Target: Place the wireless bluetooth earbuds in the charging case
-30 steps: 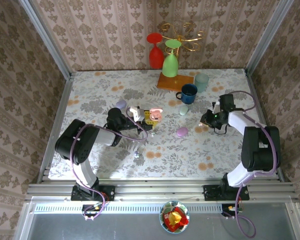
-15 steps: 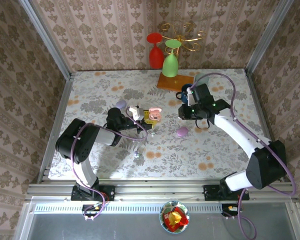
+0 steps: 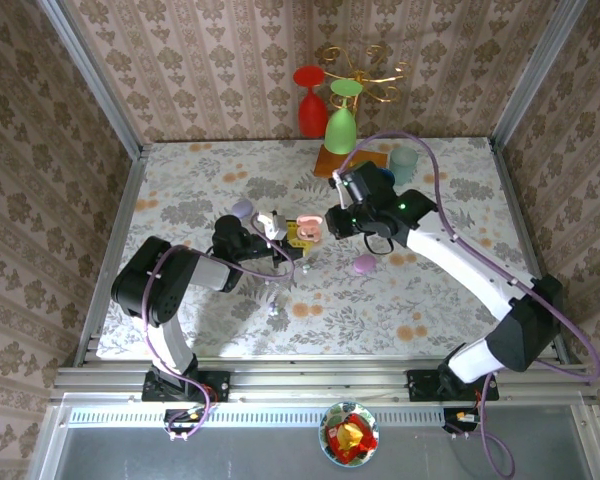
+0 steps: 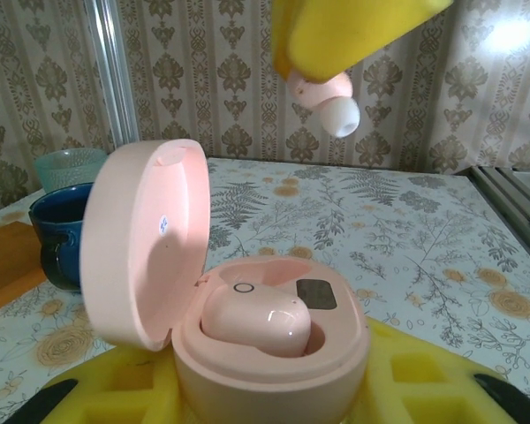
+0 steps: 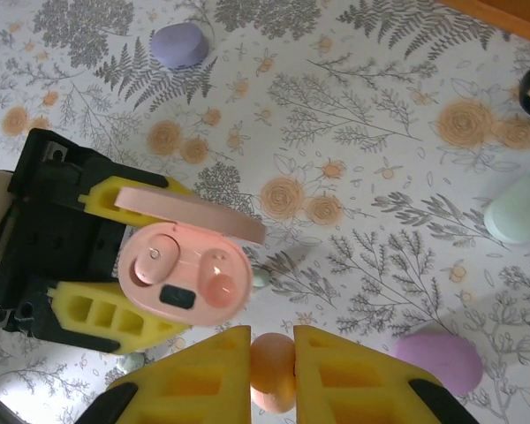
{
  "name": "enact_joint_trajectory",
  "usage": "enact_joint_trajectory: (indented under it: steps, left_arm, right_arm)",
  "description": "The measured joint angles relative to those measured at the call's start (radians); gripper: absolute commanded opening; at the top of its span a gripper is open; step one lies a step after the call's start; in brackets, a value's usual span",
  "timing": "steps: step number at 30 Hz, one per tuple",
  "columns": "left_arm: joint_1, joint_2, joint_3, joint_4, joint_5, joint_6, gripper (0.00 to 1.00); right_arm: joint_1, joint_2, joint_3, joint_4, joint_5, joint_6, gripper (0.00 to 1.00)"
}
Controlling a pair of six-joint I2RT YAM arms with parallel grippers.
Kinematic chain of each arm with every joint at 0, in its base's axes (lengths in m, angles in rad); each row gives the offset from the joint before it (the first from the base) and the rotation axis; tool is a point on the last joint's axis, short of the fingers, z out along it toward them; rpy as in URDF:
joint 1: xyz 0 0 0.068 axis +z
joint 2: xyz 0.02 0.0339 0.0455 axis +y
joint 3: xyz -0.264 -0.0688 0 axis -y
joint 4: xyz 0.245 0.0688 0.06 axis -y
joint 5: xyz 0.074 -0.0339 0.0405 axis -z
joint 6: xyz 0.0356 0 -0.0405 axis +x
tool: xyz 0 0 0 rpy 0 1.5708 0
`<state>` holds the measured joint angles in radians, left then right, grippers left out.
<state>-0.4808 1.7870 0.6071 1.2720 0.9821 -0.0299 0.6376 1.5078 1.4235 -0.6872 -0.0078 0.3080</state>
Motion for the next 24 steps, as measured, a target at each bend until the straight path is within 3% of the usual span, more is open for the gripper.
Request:
enact_joint_trajectory:
  steps: [10,24]
  left_arm:
    - [0.0,0.0,0.0,0.0,0.021,-0.004,0.28]
    - [0.0,0.0,0.0,0.0,0.02,-0.035,0.27]
  right_arm:
    - [0.039,0.118,0.072,-0.005,0.013,-0.021,0.17]
    - [0.039,0.143,0.076,-0.006,0.012,-0.025,0.17]
